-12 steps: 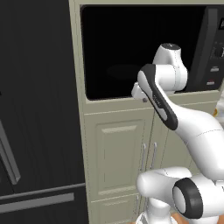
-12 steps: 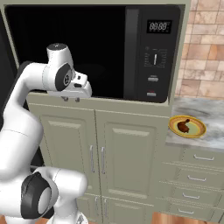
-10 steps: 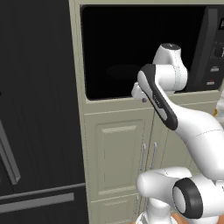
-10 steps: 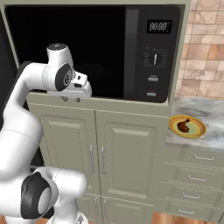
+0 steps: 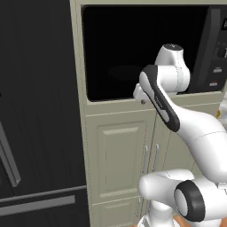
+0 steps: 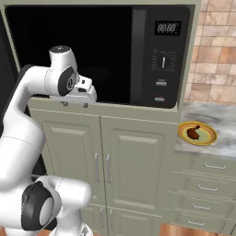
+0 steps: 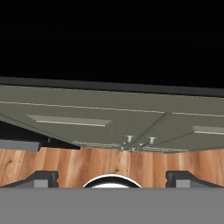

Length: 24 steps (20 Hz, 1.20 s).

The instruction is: Pick the chicken drumstick from the counter and place it in the microwave. Then turn on the microwave.

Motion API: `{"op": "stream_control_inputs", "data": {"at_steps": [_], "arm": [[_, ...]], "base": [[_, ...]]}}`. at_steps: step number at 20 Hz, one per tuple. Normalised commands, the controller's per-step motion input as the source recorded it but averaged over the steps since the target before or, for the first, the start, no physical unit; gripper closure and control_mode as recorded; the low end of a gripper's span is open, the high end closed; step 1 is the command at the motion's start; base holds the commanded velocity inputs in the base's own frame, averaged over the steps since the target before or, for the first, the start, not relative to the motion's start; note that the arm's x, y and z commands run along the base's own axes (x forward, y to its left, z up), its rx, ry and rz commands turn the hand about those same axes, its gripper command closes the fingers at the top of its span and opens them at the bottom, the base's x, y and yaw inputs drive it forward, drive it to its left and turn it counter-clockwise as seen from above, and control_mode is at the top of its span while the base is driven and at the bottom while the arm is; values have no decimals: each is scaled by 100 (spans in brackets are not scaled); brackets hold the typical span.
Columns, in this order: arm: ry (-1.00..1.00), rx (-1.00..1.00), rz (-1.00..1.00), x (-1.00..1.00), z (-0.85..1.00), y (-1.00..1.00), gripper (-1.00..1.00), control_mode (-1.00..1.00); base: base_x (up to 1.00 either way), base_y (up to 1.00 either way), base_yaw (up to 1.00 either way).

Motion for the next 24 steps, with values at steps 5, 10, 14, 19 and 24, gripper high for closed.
{"op": "stream_control_inputs", "data": {"at_steps": [5, 10, 14, 19, 24], "arm": [[0, 0, 0, 0, 0, 0, -100, 100], [0, 0, 0, 0, 0, 0, -100, 100], [0, 0, 0, 0, 0, 0, -100, 100], [0, 0, 0, 0, 0, 0, -100, 100], [0, 0, 0, 0, 0, 0, -100, 100]], "base": [[-14, 0, 0], [-29, -11, 0], [-7, -33, 0], [0, -38, 0], [-2, -48, 0]]}}
